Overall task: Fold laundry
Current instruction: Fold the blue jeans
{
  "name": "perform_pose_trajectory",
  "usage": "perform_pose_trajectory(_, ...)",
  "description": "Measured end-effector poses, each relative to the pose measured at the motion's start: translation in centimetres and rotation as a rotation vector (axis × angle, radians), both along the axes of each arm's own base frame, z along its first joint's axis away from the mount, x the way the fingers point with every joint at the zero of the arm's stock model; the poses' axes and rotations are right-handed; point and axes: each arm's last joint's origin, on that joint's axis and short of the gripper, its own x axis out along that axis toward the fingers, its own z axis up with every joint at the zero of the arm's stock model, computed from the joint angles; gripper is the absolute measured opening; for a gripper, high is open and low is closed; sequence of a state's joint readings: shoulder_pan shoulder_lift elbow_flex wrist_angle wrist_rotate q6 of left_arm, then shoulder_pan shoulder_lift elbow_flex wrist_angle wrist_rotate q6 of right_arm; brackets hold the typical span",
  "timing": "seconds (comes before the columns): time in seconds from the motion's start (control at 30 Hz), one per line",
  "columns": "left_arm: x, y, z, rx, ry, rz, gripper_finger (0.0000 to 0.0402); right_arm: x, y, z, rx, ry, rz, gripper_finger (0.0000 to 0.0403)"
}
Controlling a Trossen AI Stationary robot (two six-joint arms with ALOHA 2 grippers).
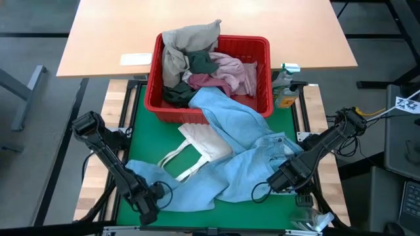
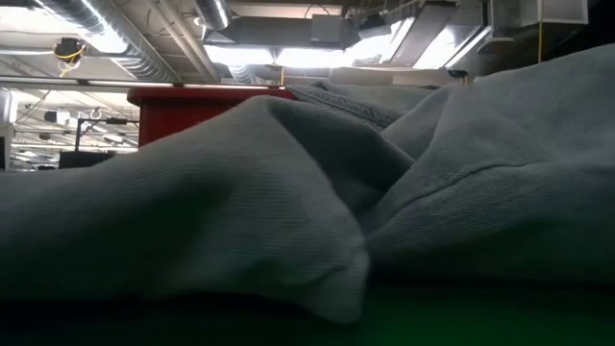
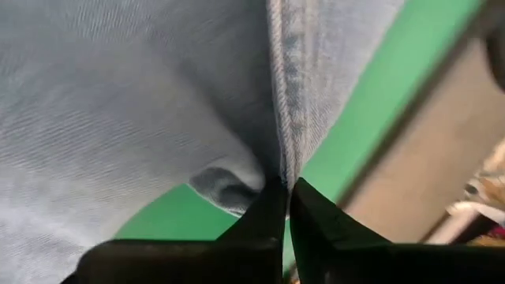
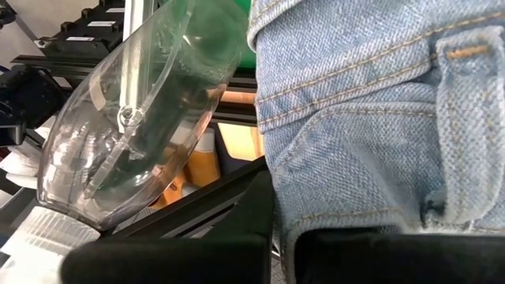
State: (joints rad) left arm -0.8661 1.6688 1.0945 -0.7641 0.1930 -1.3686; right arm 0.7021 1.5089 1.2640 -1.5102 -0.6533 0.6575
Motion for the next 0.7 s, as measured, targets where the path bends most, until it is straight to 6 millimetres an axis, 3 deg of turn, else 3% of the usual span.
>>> perform_pose_trajectory(0.1,1.0,-0.1,1.8,-0.021,-0.016,-0.017,0.0003,0.0,0.0,0.0,-0.001,0.001,0.000,0.0014)
perform_pose_trajectory(0.27,2.2,0.2,6.5,0.010,-0.034,-0.016,0.0002,-0.1,-0.1,0.0,-0.006,0.008,0.000,0.0014)
perform_pose_trajectory(0.5,1.6,2.0,14.1,0.215,-0.091,0.022,0.0001,-0.3,-0.2,0.8,-0.026,0.019,0.003,0.0014)
perform_pose_trajectory(0.6,1.0,3.1,15.8,0.316,-0.097,0.099,0.0001,-0.4,0.0,1.3,-0.025,-0.013,0.018,0.0014)
perform_pose_trajectory(0.7,1.2,3.6,16.1,0.349,-0.163,0.142,0.0001,-0.8,0.4,1.6,-0.038,-0.013,0.016,0.0014)
